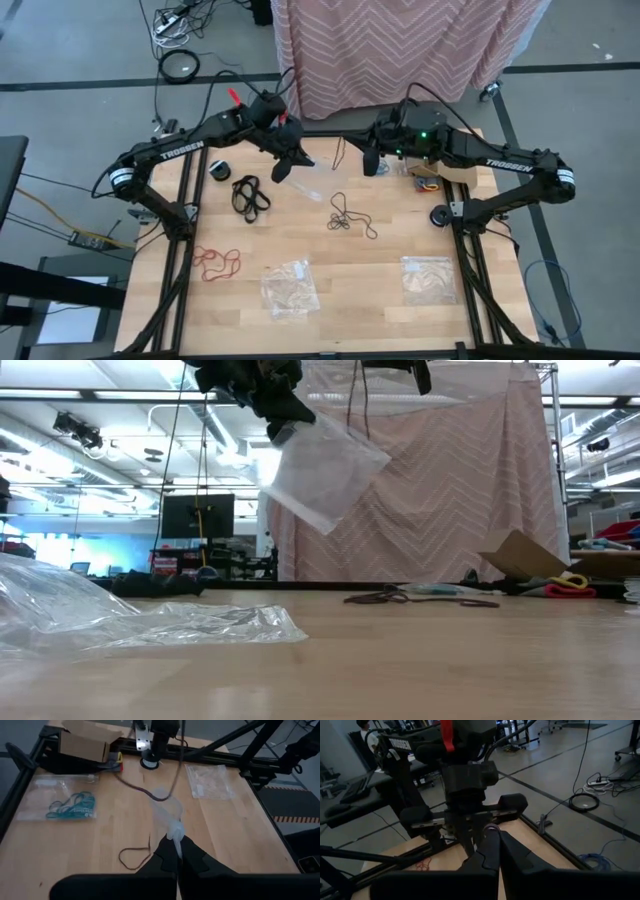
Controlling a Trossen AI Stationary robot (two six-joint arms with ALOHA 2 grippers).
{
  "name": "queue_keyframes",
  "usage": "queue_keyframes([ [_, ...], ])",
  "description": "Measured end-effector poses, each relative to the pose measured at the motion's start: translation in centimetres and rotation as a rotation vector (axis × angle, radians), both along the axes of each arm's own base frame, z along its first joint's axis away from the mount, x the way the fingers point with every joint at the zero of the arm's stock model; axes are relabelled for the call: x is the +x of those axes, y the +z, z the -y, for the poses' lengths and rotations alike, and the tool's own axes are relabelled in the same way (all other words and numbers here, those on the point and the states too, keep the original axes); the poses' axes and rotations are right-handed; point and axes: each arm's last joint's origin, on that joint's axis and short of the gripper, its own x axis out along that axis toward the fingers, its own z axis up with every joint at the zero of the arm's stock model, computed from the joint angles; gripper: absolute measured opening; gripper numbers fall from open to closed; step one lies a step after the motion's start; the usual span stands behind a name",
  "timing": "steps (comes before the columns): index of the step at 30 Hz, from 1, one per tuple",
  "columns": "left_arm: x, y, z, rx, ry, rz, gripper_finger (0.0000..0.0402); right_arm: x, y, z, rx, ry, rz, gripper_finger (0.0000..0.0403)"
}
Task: Sort rubber bands
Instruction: Put the black rubber band into the bottom center transparent zip bag
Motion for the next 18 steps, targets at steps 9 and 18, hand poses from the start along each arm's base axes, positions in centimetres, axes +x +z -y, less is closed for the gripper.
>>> queue_keyframes([
  [9,0.29,0.48,-0.17,-0.002,0.022,0.048,0.0000,-0.02,-0.16,-0.04,0.011,0.003,-0.014,0.0000],
  [18,0.34,0.47,-0.41,0.038,0.089,0.034,0.0000,0.02,-0.19,-0.18,0.034,0.029,-0.011,0.0000],
])
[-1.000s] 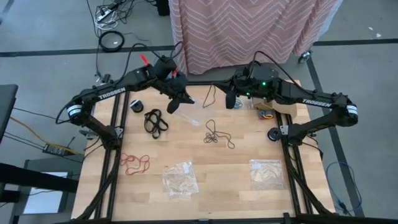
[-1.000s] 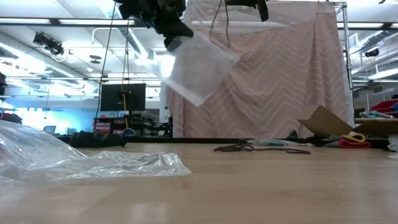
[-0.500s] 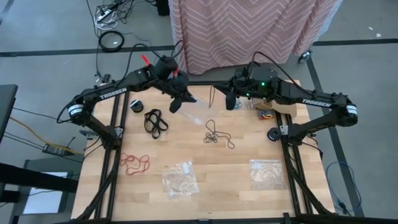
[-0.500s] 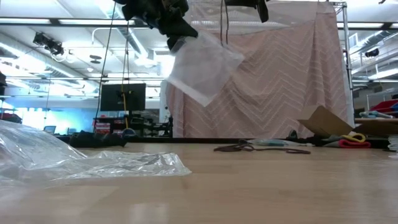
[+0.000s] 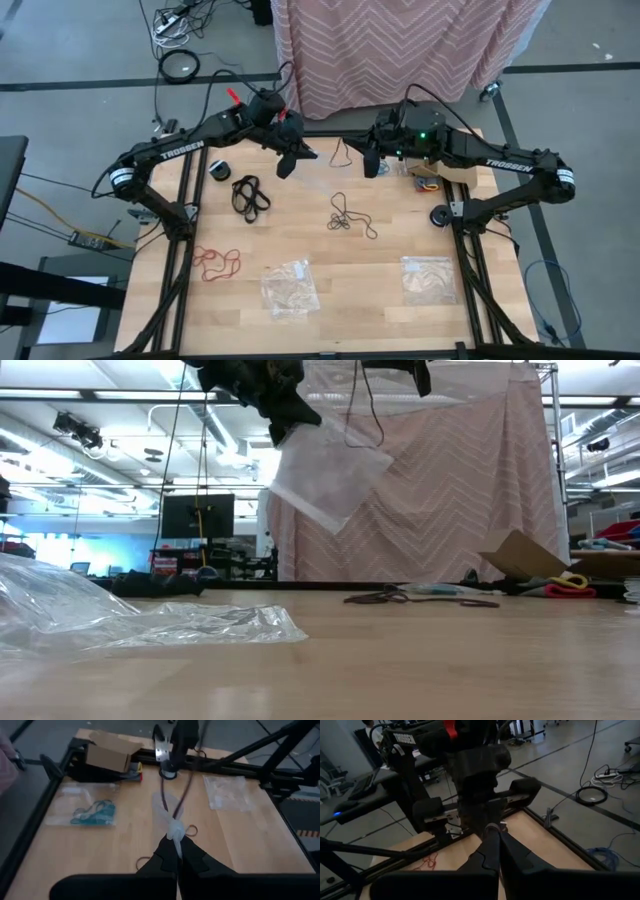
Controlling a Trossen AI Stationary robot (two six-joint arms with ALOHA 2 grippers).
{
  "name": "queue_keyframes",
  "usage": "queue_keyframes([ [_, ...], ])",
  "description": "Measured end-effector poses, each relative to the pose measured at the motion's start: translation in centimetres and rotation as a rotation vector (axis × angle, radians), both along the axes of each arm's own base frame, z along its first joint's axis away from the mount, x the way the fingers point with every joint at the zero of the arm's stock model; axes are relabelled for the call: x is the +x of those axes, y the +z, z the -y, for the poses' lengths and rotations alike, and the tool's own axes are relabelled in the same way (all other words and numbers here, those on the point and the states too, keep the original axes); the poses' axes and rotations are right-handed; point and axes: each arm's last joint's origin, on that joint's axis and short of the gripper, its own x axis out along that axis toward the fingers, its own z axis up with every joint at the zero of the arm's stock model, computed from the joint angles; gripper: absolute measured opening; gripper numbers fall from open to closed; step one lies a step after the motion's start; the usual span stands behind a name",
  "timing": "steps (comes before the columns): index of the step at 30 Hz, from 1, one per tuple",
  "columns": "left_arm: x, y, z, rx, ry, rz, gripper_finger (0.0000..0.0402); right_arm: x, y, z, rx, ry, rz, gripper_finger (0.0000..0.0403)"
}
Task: Sort rubber bands
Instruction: Put the black rubber band into the bottom center transparent zip bag
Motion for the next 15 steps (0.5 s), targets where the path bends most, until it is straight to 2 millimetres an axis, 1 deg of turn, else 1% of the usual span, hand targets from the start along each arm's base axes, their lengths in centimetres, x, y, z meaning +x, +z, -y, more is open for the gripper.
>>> queue_keyframes([
  [7,0.4,0.9,-0.1,-0.020,-0.021,0.092,0.0000,-0.1,-0.4,0.0,0.014,0.005,-0.036,0.0000],
  [15,0.4,3.4,0.1,-0.001,-0.070,0.174,0.0000,-0.4,-1.6,-0.2,0.072,0.022,-0.157,0.0000],
])
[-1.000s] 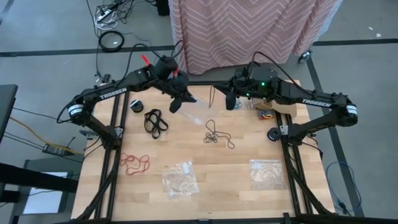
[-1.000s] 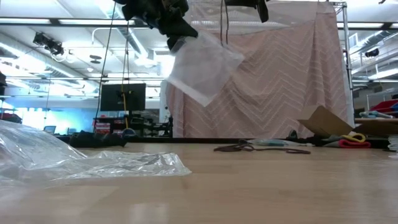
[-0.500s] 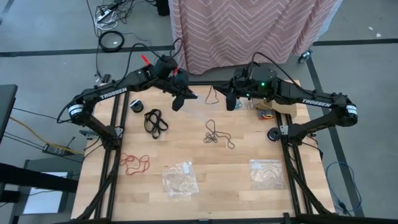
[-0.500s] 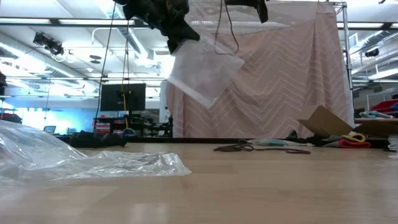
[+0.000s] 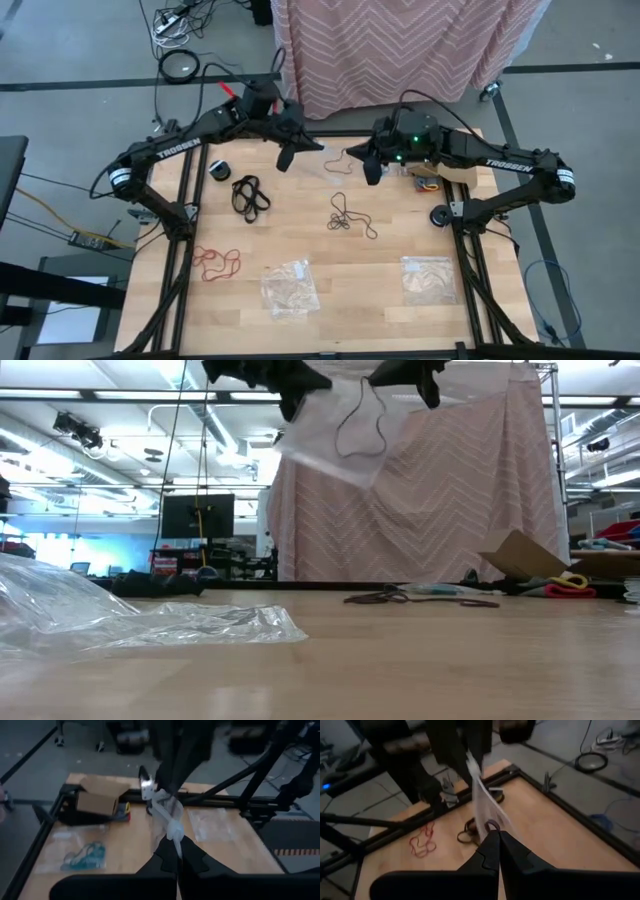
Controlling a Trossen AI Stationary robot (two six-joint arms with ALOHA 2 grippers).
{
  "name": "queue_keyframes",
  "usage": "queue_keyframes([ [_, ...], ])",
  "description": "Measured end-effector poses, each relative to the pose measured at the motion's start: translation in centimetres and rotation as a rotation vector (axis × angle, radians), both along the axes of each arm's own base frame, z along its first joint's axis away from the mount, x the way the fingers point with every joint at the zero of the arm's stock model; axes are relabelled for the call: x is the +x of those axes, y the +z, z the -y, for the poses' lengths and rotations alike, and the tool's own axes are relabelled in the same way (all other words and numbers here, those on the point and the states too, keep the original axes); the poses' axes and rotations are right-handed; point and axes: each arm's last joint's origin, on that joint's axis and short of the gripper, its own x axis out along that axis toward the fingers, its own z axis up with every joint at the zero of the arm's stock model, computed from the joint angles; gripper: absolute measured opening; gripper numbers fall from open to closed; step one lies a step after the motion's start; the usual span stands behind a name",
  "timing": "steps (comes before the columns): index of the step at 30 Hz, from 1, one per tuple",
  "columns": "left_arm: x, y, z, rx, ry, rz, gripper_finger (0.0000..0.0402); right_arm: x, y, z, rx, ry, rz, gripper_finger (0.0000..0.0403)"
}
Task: Sort rubber bands
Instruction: Put the black rubber band into the bottom center transparent zip bag
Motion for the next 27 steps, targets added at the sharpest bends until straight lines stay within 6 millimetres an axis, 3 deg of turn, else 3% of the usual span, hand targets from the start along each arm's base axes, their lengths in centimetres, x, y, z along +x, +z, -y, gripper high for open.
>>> queue_keyframes([
  [15,0.0,0.6,0.2,-0.008,-0.038,0.018,0.0000,0.9,-1.0,0.3,0.043,0.057,-0.040,0.0005],
  [27,-0.5,-0.2,0.1,-0.015,-0.029,-0.061,0.0000,0.5,0.3,-0.1,0.011,0.141,0.062,0.0101],
])
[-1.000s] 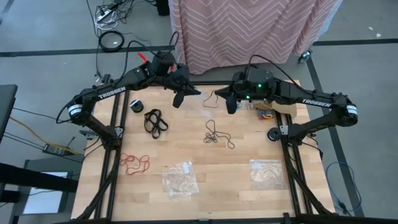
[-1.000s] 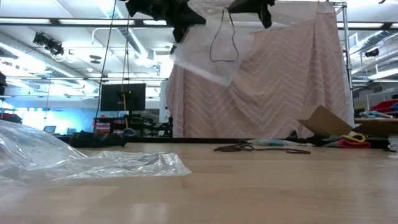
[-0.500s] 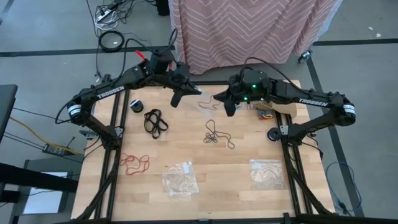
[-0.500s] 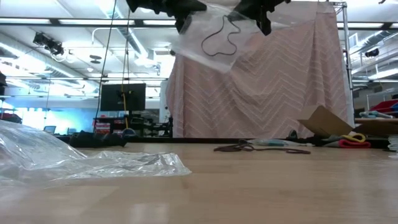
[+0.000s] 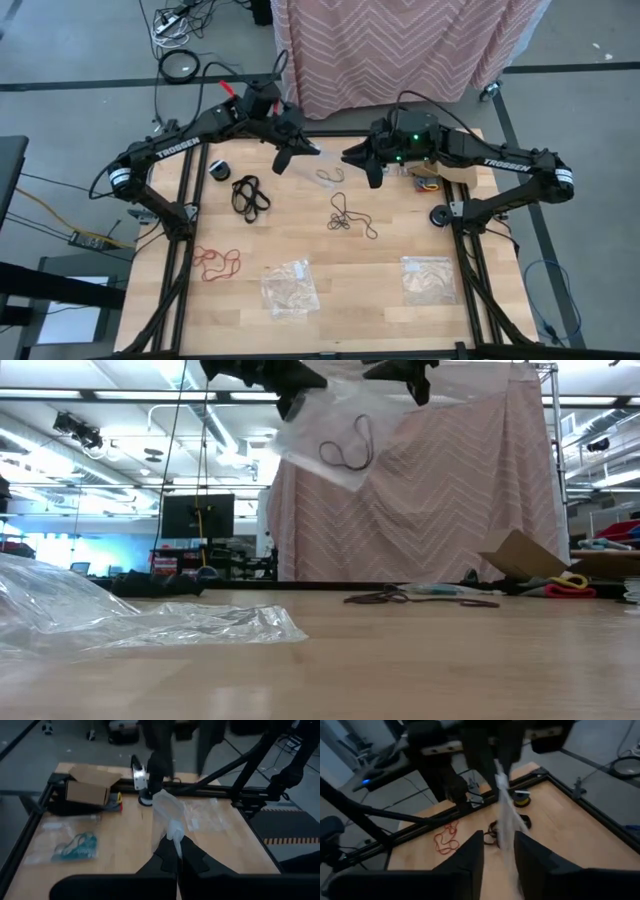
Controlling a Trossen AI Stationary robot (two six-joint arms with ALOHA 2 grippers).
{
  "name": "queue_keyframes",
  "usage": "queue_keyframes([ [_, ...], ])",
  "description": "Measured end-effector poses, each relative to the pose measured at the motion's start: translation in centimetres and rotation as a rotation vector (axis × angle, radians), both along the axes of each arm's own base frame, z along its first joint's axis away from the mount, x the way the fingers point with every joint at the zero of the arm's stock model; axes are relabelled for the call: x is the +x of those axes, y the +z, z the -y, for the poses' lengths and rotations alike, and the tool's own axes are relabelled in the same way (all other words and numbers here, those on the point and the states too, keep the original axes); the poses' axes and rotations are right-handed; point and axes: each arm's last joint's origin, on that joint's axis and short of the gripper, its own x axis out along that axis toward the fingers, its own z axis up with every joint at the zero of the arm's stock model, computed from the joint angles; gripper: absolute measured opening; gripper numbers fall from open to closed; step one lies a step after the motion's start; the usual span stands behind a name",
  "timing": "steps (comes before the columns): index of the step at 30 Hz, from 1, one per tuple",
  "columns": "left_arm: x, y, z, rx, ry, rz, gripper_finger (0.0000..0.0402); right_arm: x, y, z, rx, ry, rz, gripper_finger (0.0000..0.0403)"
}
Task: Sort rubber bands
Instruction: Put the black rubber band into the bottom center transparent zip bag
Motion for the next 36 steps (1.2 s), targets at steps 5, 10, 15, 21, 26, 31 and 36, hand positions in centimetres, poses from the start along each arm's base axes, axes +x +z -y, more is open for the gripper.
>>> queue_keyframes([
  [5,-0.7,-0.8,-0.3,0.007,0.002,-0.079,0.0000,-0.2,-0.4,-0.1,0.009,0.004,-0.041,0.0130],
  [10,-1.9,-1.6,-0.6,-0.002,-0.003,-0.181,0.0000,-0.7,-1.6,-0.1,0.027,-0.036,-0.179,0.0132],
  [15,-3.3,-0.8,-0.6,-0.011,-0.027,-0.164,0.0000,-1.1,-4.1,0.0,0.045,-0.079,-0.343,0.0127],
  [21,-5.5,1.1,-0.5,0.015,0.003,-0.101,0.0000,-0.1,-9.6,-0.3,0.122,-0.088,-0.451,0.0126],
  [26,-6.4,1.8,-0.7,-0.004,0.017,-0.074,0.0000,1.5,-14.3,-0.9,0.196,-0.083,-0.458,0.0124],
  [31,-6.3,1.7,-0.7,-0.063,-0.032,0.006,0.0000,2.8,-17.9,-1.3,0.237,-0.078,-0.537,0.0123],
  [36,-6.5,1.9,-0.6,-0.082,-0.018,0.076,0.0000,3.9,-20.5,-1.6,0.257,-0.052,-0.615,0.0123],
])
